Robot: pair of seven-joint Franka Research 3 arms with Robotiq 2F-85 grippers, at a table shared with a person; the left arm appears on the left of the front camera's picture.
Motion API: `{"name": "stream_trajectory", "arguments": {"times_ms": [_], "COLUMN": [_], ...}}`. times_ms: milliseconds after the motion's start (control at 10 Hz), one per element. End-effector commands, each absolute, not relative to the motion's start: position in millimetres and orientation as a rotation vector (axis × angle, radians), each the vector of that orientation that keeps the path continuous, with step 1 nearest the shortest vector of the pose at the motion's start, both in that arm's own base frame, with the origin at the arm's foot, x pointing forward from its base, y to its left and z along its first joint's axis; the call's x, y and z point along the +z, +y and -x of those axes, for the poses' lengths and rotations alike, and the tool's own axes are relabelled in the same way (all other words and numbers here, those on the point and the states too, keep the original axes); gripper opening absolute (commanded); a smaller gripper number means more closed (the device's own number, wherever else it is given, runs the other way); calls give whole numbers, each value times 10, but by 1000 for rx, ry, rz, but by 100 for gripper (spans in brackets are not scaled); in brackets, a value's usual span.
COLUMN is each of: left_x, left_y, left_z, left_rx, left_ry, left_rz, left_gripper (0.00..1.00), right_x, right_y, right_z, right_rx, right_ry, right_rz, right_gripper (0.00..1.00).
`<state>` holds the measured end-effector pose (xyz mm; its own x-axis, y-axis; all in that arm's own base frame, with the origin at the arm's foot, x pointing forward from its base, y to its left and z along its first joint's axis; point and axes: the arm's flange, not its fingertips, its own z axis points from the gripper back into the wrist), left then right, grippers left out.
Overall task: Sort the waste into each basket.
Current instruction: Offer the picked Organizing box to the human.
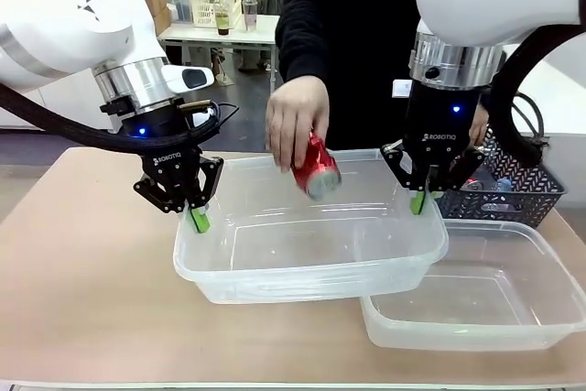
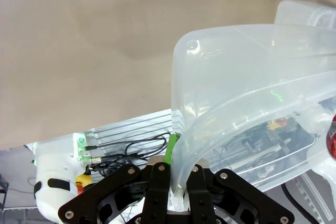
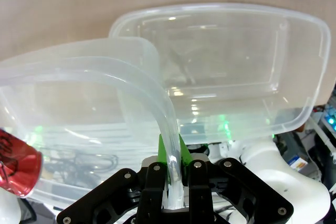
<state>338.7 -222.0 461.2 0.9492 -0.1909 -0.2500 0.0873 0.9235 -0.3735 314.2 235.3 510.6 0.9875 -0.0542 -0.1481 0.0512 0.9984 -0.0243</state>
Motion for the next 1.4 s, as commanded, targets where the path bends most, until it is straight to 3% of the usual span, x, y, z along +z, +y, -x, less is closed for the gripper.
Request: {"name": "stream_trajectory", "arguments": {"times_ms": [0,1300], "left_x": [4646,4646], "left_y": [-2231,-2231], "left_z": [-3337,-3337], "left_rx": [-146,-146], "left_ry": [297,297], "left_rz": [381,381], "left_gripper": [4,4], "right_x": [5092,5092], "right_y": [2332,2332], "right_z": [-3131,-3131], "right_rx": [-60,-60], "right_ry": [138,138], "right_rz": [12,12], "right_gripper": [6,6]}}
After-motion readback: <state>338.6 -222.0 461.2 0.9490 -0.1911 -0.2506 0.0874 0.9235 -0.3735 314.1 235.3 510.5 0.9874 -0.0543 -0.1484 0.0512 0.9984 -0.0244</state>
